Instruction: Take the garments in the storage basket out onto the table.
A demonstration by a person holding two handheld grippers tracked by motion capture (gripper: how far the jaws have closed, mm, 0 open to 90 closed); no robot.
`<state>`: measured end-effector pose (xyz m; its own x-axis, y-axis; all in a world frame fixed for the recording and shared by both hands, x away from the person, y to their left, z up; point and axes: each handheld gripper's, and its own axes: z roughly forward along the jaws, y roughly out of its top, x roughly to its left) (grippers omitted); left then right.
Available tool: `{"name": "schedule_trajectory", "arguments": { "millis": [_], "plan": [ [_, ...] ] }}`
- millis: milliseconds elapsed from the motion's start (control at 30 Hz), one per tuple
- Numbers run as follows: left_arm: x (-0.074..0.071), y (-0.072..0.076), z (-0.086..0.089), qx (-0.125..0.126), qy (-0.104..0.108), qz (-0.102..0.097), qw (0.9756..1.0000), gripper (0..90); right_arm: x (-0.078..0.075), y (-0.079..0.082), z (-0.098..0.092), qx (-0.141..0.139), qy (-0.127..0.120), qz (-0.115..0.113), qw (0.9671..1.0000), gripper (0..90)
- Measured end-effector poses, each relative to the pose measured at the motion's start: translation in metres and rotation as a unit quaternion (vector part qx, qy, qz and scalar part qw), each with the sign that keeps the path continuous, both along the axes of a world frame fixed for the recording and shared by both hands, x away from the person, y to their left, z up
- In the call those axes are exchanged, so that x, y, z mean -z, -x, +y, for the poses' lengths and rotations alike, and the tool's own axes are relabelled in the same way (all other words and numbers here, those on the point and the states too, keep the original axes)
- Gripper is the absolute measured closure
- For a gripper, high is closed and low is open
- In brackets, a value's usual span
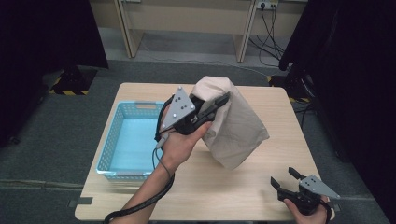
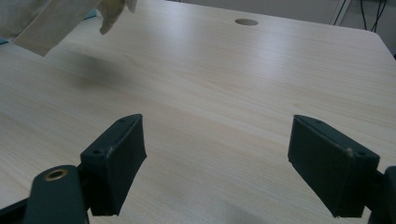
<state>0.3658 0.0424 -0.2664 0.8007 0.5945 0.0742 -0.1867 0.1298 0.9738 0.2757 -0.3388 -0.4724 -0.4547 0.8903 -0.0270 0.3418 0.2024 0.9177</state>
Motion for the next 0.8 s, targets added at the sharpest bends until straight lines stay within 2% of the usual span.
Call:
{"name": "schedule_trajectory", "arguments": {
  "millis": [400, 800],
  "plan": [
    [0.005, -0.001, -0.006, 0.004, 0.0, 0.005, 1.0, 81.0, 0.0, 0.0, 0.0, 0.001, 0.0, 0.0, 1.0, 19.8],
    [0.013, -0.003, -0.014, 0.008, -0.009, 0.012, 0.9999, 80.9, 0.0, 0.0, 0.0, 0.001, 0.001, 0.0, 1.0, 19.8]
  ]
}}
